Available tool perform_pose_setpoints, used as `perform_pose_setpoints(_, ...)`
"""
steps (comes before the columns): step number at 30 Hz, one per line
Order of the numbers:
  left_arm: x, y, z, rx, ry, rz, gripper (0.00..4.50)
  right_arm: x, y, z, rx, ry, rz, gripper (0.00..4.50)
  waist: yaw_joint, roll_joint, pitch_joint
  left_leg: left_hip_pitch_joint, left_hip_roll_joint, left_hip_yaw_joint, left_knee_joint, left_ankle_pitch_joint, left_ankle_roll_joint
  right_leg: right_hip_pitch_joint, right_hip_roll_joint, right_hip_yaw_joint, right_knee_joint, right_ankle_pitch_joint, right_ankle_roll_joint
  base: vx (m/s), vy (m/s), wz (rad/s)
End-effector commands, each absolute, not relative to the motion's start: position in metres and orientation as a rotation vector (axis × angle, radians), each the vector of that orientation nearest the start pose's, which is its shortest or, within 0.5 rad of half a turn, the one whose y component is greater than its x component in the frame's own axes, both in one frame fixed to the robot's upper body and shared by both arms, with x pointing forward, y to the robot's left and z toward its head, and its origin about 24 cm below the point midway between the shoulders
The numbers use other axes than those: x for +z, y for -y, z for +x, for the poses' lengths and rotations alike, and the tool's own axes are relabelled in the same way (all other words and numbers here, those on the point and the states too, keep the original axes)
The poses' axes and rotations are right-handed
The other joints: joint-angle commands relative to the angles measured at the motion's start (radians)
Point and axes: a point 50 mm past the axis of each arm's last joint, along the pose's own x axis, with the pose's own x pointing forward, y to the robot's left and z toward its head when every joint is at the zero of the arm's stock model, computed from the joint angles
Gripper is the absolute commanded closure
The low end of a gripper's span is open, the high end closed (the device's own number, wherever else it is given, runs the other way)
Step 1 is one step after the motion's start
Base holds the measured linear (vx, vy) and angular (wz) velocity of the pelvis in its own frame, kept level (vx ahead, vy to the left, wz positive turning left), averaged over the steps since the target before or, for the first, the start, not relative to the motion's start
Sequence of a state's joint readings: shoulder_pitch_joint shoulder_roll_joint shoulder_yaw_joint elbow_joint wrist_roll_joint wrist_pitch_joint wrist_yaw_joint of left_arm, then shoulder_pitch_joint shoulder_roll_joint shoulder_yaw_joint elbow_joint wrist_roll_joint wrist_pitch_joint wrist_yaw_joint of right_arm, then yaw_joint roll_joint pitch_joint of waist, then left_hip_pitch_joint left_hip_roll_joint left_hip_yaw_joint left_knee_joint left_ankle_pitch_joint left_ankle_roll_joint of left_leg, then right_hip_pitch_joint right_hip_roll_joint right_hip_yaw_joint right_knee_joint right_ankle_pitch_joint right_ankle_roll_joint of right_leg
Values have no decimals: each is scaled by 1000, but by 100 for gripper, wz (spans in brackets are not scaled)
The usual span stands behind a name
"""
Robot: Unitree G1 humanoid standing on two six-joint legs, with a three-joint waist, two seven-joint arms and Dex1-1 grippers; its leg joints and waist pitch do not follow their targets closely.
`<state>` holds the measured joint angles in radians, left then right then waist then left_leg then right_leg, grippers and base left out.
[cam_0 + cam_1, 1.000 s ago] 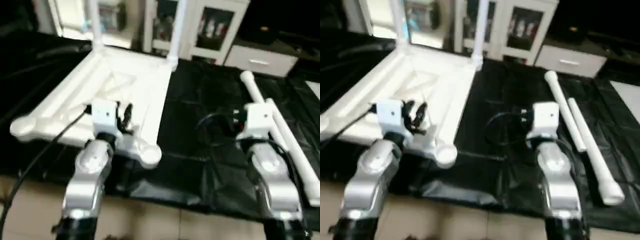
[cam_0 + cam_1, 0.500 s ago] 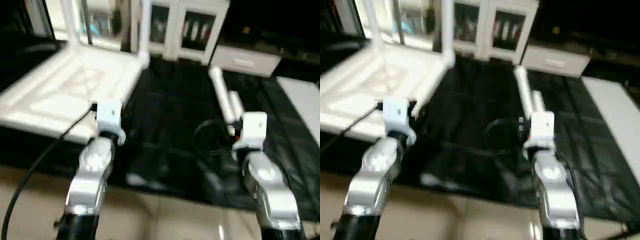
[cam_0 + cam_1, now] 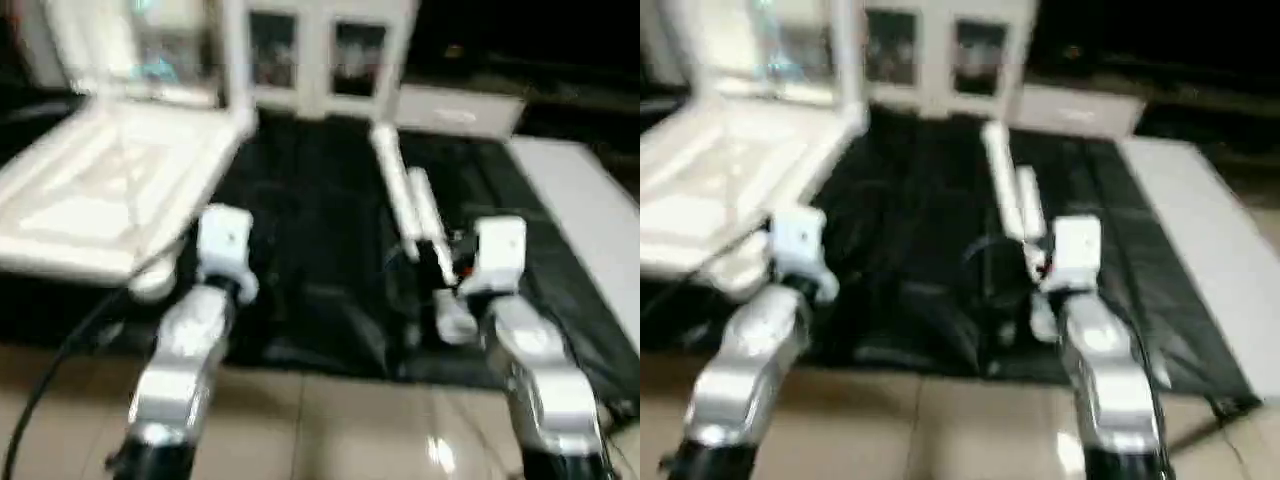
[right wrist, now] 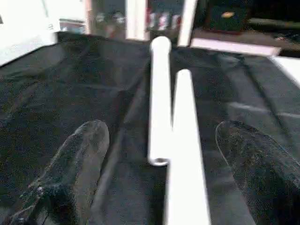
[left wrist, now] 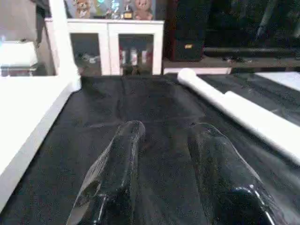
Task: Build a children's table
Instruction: Pick table leg
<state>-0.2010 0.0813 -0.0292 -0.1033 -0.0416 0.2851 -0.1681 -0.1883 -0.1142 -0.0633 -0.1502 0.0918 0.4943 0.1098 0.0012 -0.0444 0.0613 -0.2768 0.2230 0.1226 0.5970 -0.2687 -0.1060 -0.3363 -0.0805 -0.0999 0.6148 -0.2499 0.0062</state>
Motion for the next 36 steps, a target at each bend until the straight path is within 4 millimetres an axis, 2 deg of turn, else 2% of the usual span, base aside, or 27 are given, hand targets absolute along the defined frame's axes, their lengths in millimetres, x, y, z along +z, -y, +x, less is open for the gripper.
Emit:
perform_pose_setpoints(1,95,-129,288,-260,21,60,265,86,165,288,119,-144,-17,47,-11,13,-27,14,-10,16,-90,-657,31,15,-38,7,-124,-582,-60,-20,46,-19)
perform_pose_setpoints(2,95,-129,288,-260,21,59,265,86,164,289,127,-143,-19,47,-13,-2,-31,21,-34,28,-54,-553,27,14,-51,6,-162,-752,-25,0,0,0)
perform_pose_setpoints(4,96,-130,288,-260,22,59,265,87,163,291,143,-141,-21,47,0,-6,-46,-30,-40,28,-58,-380,45,64,-67,29,-161,-798,12,58,48,-20)
perform_pose_setpoints(6,96,-130,288,-259,23,61,265,87,161,292,156,-142,-21,47,6,2,-58,-44,-34,23,-82,-266,58,81,-53,41,-143,-632,-40,29,21,-10)
perform_pose_setpoints(8,96,-131,288,-250,23,68,265,88,158,293,186,-140,-26,47,-4,9,-66,-5,-20,16,-101,-197,85,59,-20,36,-99,-321,-175,105,48,-5)
perform_pose_setpoints(10,96,-132,287,-247,24,71,265,87,157,293,188,-141,-26,47,-13,9,-68,22,-18,15,-102,-194,135,46,-14,36,-76,-193,-266,167,51,5)
perform_pose_setpoints(12,96,-132,287,-246,24,71,265,87,156,293,193,-146,-27,47,-11,8,-86,20,-37,20,-83,-54,204,67,-12,47,-61,-56,-318,186,42,7)
perform_pose_setpoints(14,96,-133,287,-245,24,72,265,87,155,294,205,-149,-31,47,-5,3,-105,50,-74,3,-52,266,353,63,15,45,-25,145,-311,214,51,8)
perform_pose_setpoints(16,97,-133,287,-245,24,74,265,86,155,294,206,-153,-34,47,-6,-12,-104,62,-100,-13,-28,416,441,61,30,54,-4,220,-276,231,16,14)
perform_pose_setpoints(18,97,-133,287,-245,23,77,265,86,154,294,206,-155,-34,47,21,-35,-99,-18,-162,9,14,352,439,143,35,117,-8,315,-278,201,34,19)
perform_pose_setpoints(19,97,-133,287,-246,23,79,265,86,154,294,206,-157,-35,47,37,-32,-97,-42,-163,15,27,298,413,169,26,145,-7,365,-311,193,47,25)
perform_pose_setpoints(20,97,-133,287,-247,22,80,265,85,154,295,205,-163,-40,47,57,-18,-88,-63,-134,5,28,267,304,196,55,166,7,524,-342,194,48,38)
perform_pose_setpoints(21,97,-133,287,-248,22,84,265,84,154,295,205,-175,-41,47,47,4,-88,11,-110,-15,6,350,281,136,95,127,41,527,-298,297,-91,14)
perform_pose_setpoints(22,97,-134,287,-248,22,85,265,84,154,296,207,-179,-38,47,-66,13,-118,292,48,-190,0,748,424,-172,49,35,148,35,-79,297,-91,14)
perform_pose_setpoints(23,97,-134,287,-245,27,76,265,84,153,296,221,-183,-3,47,-38,8,-107,243,70,-202,-14,865,559,-200,-38,42,149,-90,54,306,-257,-25)
perform_pose_setpoints(24,98,-134,287,-244,31,69,265,84,152,296,231,-185,23,47,-41,-6,-111,221,37,-179,-16,806,536,-208,-52,53,132,-9,35,146,-274,-32)
perform_pose_setpoints(25,97,-135,287,-240,26,69,265,85,151,296,247,-183,48,47,-41,-40,-112,179,-43,-135,0,672,448,-167,-56,71,69,112,-28,146,-274,-32)
perform_pose_setpoints(26,97,-136,287,-236,18,75,260,86,150,296,259,-181,61,21,61,-100,-107,-81,-207,-22,178,55,270,130,-154,282,-16,506,-301,155,-71,27)
perform_pose_setpoints(27,97,-137,287,-240,15,85,260,86,150,297,256,-181,53,14,69,-98,-101,-106,-166,-37,230,-2,217,119,-194,320,-25,733,-430,172,96,41)
perform_pose_setpoints(28,97,-137,286,-248,16,96,260,87,150,298,253,-182,46,14,64,-106,-101,-155,-114,-68,215,26,106,131,-162,269,41,1130,-503,172,96,41)
perform_pose_setpoints(29,96,-137,285,-270,15,107,260,88,150,300,249,-182,40,8,69,-97,-93,-149,-98,-78,149,171,68,106,-135,203,55,1380,-436,-92,81,-2)
perform_pose_setpoints(31,96,-135,283,-312,15,115,260,88,151,304,230,-185,30,4,67,-47,-81,-130,-83,-75,19,456,76,62,-52,103,62,1220,-320,-351,42,-19)
perform_pose_setpoints(32,96,-134,282,-335,15,117,260,89,152,305,216,-188,23,4,37,10,-72,-110,-41,-106,-17,759,95,27,45,39,98,786,-190,-273,-20,-36)
perform_pose_setpoints(33,95,-134,280,-353,6,127,260,91,153,311,192,-184,17,4,48,34,-85,-59,30,-148,-18,813,154,-6,-2,62,75,305,-87,-77,-10,-14)
perform_pose_setpoints(34,95,-134,280,-354,6,127,260,91,153,311,191,-184,17,4,49,25,-83,-55,32,-131,-27,589,148,-7,-25,81,35,151,-74,-77,-10,-14)
perform_pose_setpoints(35,94,-134,279,-366,0,129,260,91,155,314,179,-193,9,4,49,18,-69,-74,-6,-102,-43,320,106,15,-31,79,-7,127,-108,0,0,0)
perform_pose_setpoints(36,93,-134,279,-379,-6,136,260,91,155,318,174,-194,5,4,56,16,-65,-82,-13,-88,-50,174,77,26,-46,84,-25,108,-131,-91,33,3)
